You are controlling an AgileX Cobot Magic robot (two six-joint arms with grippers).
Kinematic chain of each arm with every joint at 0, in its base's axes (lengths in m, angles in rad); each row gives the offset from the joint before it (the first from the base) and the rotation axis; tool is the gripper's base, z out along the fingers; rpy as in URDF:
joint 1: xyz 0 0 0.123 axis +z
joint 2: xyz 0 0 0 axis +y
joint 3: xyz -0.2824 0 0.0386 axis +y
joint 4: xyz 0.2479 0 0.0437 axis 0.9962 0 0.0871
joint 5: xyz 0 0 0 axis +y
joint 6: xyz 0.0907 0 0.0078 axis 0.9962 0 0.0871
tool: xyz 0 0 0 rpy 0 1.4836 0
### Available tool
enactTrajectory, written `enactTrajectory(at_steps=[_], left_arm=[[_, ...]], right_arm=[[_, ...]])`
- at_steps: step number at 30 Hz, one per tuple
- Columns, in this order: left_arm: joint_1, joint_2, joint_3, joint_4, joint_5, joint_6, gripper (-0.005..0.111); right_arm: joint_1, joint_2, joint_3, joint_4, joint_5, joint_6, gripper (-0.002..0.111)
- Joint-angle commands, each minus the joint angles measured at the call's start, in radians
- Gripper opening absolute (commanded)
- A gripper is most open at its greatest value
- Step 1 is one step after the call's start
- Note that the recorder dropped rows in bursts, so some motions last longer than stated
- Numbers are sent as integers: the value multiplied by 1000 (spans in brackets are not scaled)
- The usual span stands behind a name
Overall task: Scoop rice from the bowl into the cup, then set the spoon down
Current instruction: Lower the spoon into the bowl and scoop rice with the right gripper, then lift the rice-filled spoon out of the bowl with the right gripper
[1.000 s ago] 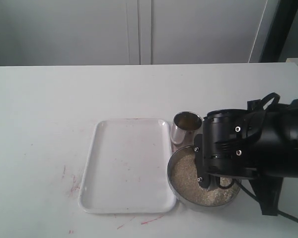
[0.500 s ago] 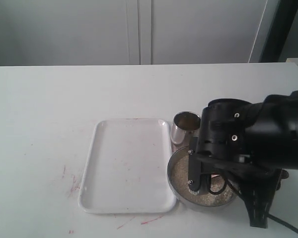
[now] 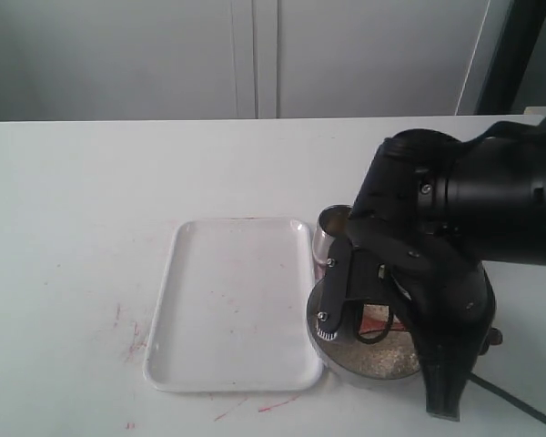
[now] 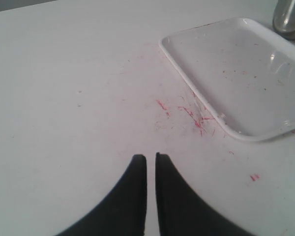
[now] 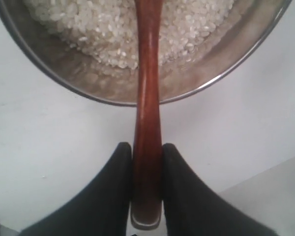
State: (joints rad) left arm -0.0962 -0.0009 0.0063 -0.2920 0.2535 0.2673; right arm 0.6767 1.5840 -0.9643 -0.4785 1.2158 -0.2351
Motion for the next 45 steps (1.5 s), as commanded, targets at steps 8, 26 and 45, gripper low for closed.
enactTrajectory(at_steps=[8,26,45], left_arm=[[-7,1,-6,-7,1,-2,14],[-7,1,-6,-7,1,-2,14],[-7,1,-6,-7,1,-2,14]], right_arm=[[-147,-44,-3,175,3,-85,0],[-249,-391,240,314,-122,-8,0],[-249,-451,227,325,-80,318,0]])
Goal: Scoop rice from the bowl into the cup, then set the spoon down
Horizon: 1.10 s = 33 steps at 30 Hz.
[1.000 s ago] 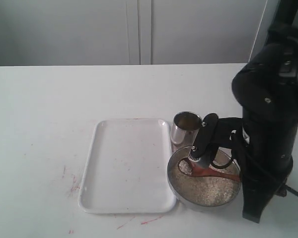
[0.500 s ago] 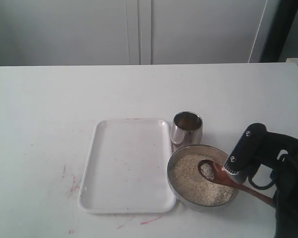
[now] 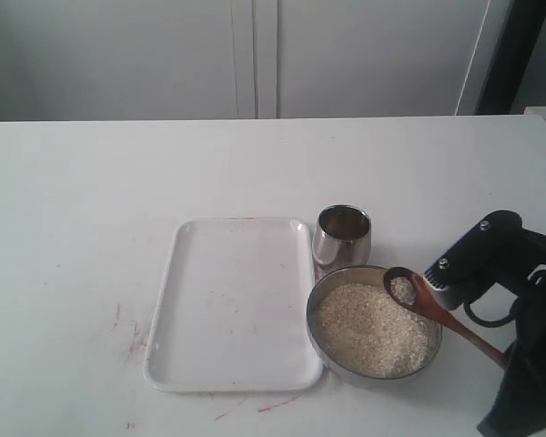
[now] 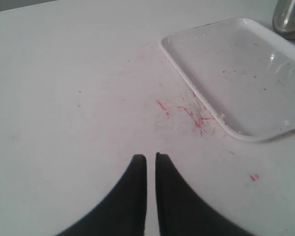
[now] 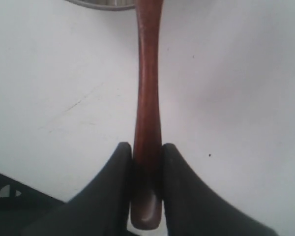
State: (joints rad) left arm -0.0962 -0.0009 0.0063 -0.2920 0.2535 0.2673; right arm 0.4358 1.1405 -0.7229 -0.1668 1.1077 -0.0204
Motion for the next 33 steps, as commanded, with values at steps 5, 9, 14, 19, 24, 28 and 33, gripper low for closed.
enactTrajectory(at_steps=[5,9,14,19,24,28,33], left_arm=[[-7,1,-6,-7,1,-2,14],[-7,1,-6,-7,1,-2,14],[-7,1,-6,-7,1,-2,14],[-7,1,-6,-7,1,-2,14],[-7,1,-6,-7,1,-2,14],[-7,1,-6,-7,1,-2,14],[-7,1,-6,-7,1,-2,14]], right_arm=[[-8,8,-95,6,96,111,0],[-8,103,-233,-22,113,95,0],[-8,245,-375,-36,113,95,0],[-8,395,-467,-134,113,91,0],[-8,486,-499,-222,113,70,0],[-6,521,-501,-252,113,-19,0],[-6,527,-501,-293,113,-59,0]])
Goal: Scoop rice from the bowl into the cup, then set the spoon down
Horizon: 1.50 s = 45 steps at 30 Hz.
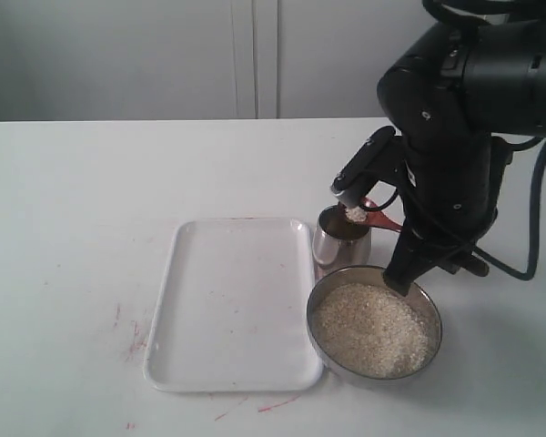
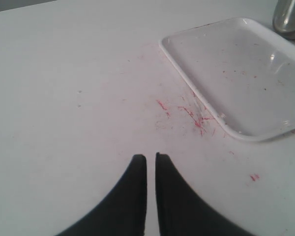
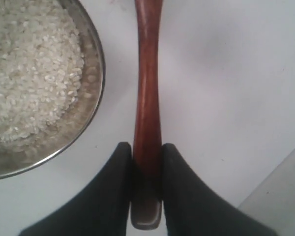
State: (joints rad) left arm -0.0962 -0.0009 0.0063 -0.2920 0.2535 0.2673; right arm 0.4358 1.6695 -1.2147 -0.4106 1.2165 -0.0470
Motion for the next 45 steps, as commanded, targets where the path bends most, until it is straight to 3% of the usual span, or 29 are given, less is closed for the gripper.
enactTrajectory(at_steps=[1,20,26,45], left_arm=[[-7,1,-6,-7,1,-2,14],[-7,1,-6,-7,1,-2,14],[-7,1,-6,-7,1,-2,14],[-7,1,-6,-7,1,-2,14]], right_arm=[[-6,-2,-9,-70,5,-32,0],[-1,-2,-5,-168,-11,-214,0],[34,-2,-5,-309,-15,-212,0],[44,-2,39,-445,-31,-221,0]])
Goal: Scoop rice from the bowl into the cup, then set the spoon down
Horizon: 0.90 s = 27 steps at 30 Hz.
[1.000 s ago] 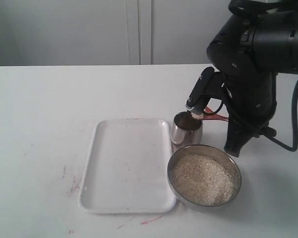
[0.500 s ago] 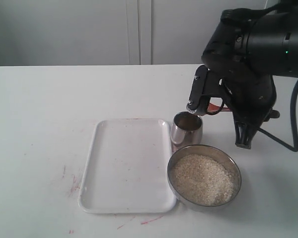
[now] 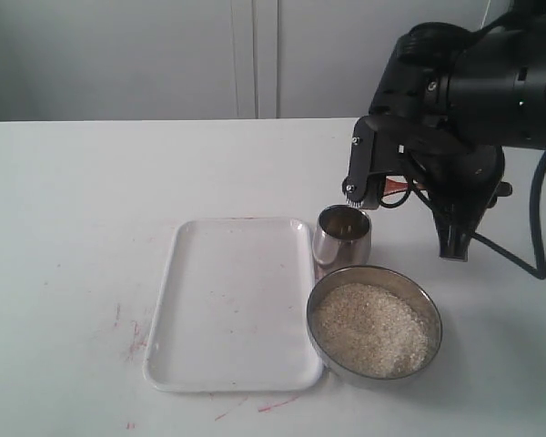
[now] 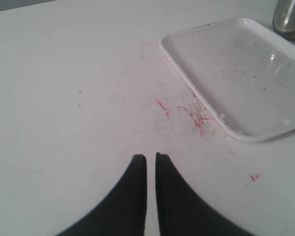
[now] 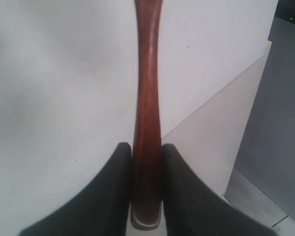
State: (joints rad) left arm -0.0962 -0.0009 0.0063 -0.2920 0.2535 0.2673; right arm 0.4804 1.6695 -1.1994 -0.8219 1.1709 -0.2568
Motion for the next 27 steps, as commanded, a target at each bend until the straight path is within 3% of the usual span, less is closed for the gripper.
enactTrajectory(at_steps=[1,13,27], left_arm=[[-7,1,-6,-7,1,-2,14],[-7,1,-6,-7,1,-2,14],[-7,1,-6,-7,1,-2,14]], right_arm=[[0,-2,26,-35,12,-12,0],[0,-2,26,-39,-44,-51,0],[2,-2,26,-174,-28,-114,0]])
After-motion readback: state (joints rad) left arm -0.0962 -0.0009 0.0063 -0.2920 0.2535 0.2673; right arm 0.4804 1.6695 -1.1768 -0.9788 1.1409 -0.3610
